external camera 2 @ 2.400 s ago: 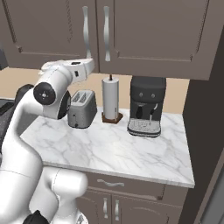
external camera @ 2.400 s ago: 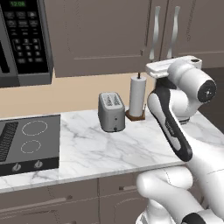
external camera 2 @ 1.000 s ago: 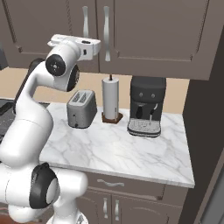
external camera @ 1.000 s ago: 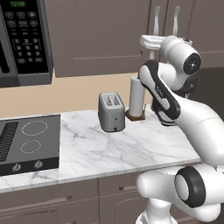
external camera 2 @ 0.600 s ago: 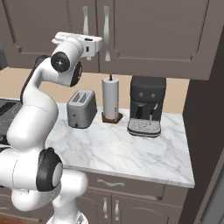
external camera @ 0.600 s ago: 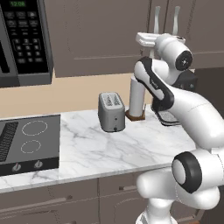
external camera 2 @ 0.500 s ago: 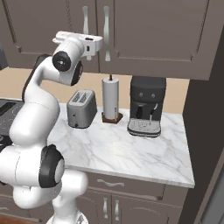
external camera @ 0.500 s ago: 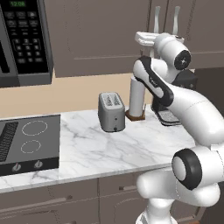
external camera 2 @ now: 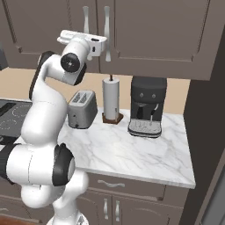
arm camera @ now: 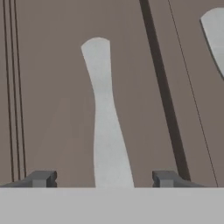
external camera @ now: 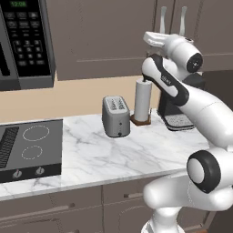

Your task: The dining table condiment station is running low on syrup bottle. Refill the condiment station by opening the cabinet and taking the syrup bottle from the cabinet and placing it on the dining table.

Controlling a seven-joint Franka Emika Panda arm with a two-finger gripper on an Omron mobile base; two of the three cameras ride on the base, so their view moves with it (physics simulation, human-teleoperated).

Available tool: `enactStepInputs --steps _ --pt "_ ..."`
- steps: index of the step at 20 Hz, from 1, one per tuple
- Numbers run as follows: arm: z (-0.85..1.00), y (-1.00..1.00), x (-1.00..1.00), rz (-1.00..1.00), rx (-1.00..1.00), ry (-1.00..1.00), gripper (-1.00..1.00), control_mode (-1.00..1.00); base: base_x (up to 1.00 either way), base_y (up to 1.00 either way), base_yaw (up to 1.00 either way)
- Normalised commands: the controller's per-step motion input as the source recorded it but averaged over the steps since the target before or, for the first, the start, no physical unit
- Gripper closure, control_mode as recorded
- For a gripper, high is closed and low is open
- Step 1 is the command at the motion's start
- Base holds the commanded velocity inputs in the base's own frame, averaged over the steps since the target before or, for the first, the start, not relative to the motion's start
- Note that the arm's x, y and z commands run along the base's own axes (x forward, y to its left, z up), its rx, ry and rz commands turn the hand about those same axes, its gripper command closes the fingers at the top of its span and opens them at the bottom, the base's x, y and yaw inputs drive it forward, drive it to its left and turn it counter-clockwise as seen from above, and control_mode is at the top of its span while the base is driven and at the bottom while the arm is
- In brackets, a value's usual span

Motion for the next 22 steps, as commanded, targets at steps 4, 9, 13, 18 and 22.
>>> enactStepInputs --steps 4,9,13,18,22 --pt "-0.06 -0.18 0.31 0.07 0.00 0.00 -1.00 -1.00 0.00 0.00 0.00" --pt "-0.07 0.01 0.42 0.04 0.00 0.00 -1.00 -1.00 0.00 0.00 0.00" --pt "-0.17 0.22 0.53 0.00 0.00 0.01 -1.00 -1.00 0.00 0.00 0.00" --pt "-0.22 0.50 0.63 0.00 -0.01 0.06 1.00 -1.00 0.00 0.00 0.00" --pt "-0.14 0.62 0.40 0.00 -0.05 0.10 1.00 -1.00 0.00 0.00 0.00"
